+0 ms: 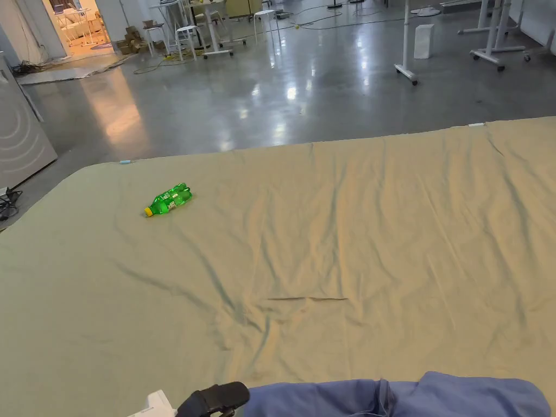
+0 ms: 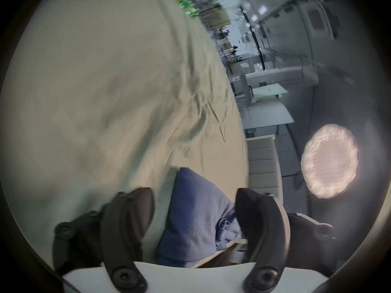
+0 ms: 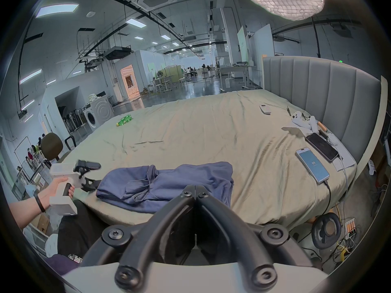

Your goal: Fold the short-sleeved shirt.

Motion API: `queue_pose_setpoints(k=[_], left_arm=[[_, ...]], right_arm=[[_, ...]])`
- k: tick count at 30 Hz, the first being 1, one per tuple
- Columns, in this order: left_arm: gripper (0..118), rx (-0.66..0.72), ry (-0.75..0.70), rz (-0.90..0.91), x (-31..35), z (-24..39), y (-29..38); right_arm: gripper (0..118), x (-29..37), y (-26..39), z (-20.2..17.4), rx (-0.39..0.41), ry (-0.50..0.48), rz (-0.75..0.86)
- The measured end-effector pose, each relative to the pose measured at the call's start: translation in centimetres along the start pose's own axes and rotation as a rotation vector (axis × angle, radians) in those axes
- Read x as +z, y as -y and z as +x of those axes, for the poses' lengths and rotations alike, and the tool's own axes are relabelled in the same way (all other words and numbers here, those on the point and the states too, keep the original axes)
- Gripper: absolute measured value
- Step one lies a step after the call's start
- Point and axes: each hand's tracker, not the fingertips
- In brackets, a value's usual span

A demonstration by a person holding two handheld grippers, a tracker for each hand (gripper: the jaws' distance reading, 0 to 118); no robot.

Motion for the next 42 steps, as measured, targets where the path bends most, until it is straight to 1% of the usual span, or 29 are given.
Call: queue_pose_setpoints(k=[2, 4, 5, 6, 7, 8, 10, 12, 14, 15, 17, 20, 21, 23, 25, 26, 28, 29, 32, 34, 36, 38, 39, 41, 42], left_arm=[[66, -0.008, 0.052, -0.060, -1.7, -0.1, 1.7], [60, -0.020, 0.093, -0.084, -3.0, 0.4, 3.1], [43, -0.024, 0.084, -0.071, -3.3, 0.8, 3.6], [14, -0.026, 0.080, -0.069, -3.4, 0.5, 3.2], [10, -0.029, 0.040, -0.077, -3.7, 0.7, 3.3], [10, -0.038, 0.021, -0.070, -3.7, 0.9, 3.6], [9, -0.045, 0.037, -0.070, -3.2, 0.7, 2.6], [9, -0.076, 0.027, -0.032, -2.1, 1.5, 2.5], [9, -0.010, 0.079, 0.010, -1.2, 1.4, 2.0], [9, 0.023, 0.081, 0.004, -0.6, 1.4, 1.6], [9, -0.056, 0.025, 0.063, 2.2, 2.6, 0.9], [9, -0.168, -0.044, 0.086, 7.2, 2.9, -2.5], [9, -0.208, -0.081, 0.091, 8.9, 3.5, -3.5], [9, -0.320, -0.200, 0.134, 11.3, 4.2, -5.5], [9, -0.372, -0.258, 0.168, 12.6, 6.1, -5.9], [9, -0.384, -0.247, 0.183, 12.4, 4.3, -7.4], [9, -0.413, -0.233, 0.162, 11.1, 6.1, -6.3], [9, -0.467, -0.262, 0.161, 9.9, 7.3, -5.3], [9, -0.627, -0.334, 0.120, 4.6, 11.0, -1.3], [9, -0.690, -0.363, 0.058, 0.6, 12.7, 1.4], [9, -0.742, -0.404, 0.002, -3.4, 13.1, 3.4], [9, -0.770, -0.417, -0.107, -7.6, 13.7, 6.2], [9, -0.767, -0.408, -0.133, -9.0, 13.5, 7.0], [10, -0.727, -0.379, -0.165, -11.8, 12.9, 8.5], [12, -0.713, -0.371, -0.169, -12.4, 13.3, 9.6]], right_arm=[[0, 0.1, -0.2, 0.0, -0.010, 0.002, 0.001], [0, 0.2, -0.3, -0.1, -0.002, 0.011, -0.003], [0, 0.3, -0.4, -0.2, 0.007, 0.018, -0.006], [0, 0.4, -0.4, -0.2, 0.014, 0.023, -0.009], [0, 0.5, -0.3, -0.2, 0.019, 0.027, -0.011], [0, 0.6, -0.3, -0.1, 0.022, 0.030, -0.014], [0, 0.6, -0.3, -0.1, 0.021, 0.032, -0.019], [0, 0.6, -0.1, 0.0, 0.018, 0.037, -0.025], [0, 0.5, 0.0, 0.0, 0.013, 0.031, -0.032], [0, 0.4, 0.0, -0.1, 0.015, 0.028, -0.033], [0, 0.2, -0.1, -0.3, 0.025, 0.019, -0.034], [0, -0.4, -0.1, -0.4, 0.028, -0.002, -0.038], [0, -0.7, -0.1, -0.5, 0.029, -0.009, -0.038], [0, -1.0, -0.2, -0.7, 0.030, -0.024, -0.038], [0, -1.0, -0.1, -0.9, 0.027, -0.036, -0.031], [0, -1.1, -0.1, -0.9, 0.022, -0.045, -0.031], [0, -1.3, 0.2, -1.0, 0.017, -0.048, -0.032], [0, -1.3, 0.2, -1.0, 0.019, -0.049, -0.034], [0, -0.7, 0.4, -1.1, 0.032, -0.047, -0.032], [0, -0.2, 0.5, -0.9, 0.036, -0.041, -0.028], [0, 0.1, 0.8, -0.4, 0.021, -0.027, -0.023], [0, 0.4, 1.0, 0.1, 0.001, -0.015, -0.021], [0, 0.6, 1.0, 0.1, -0.002, -0.008, -0.020], [0, 1.0, 1.3, 0.3, -0.008, 0.010, -0.016], [0, 1.0, 1.4, 0.5, -0.013, 0.015, -0.021]])
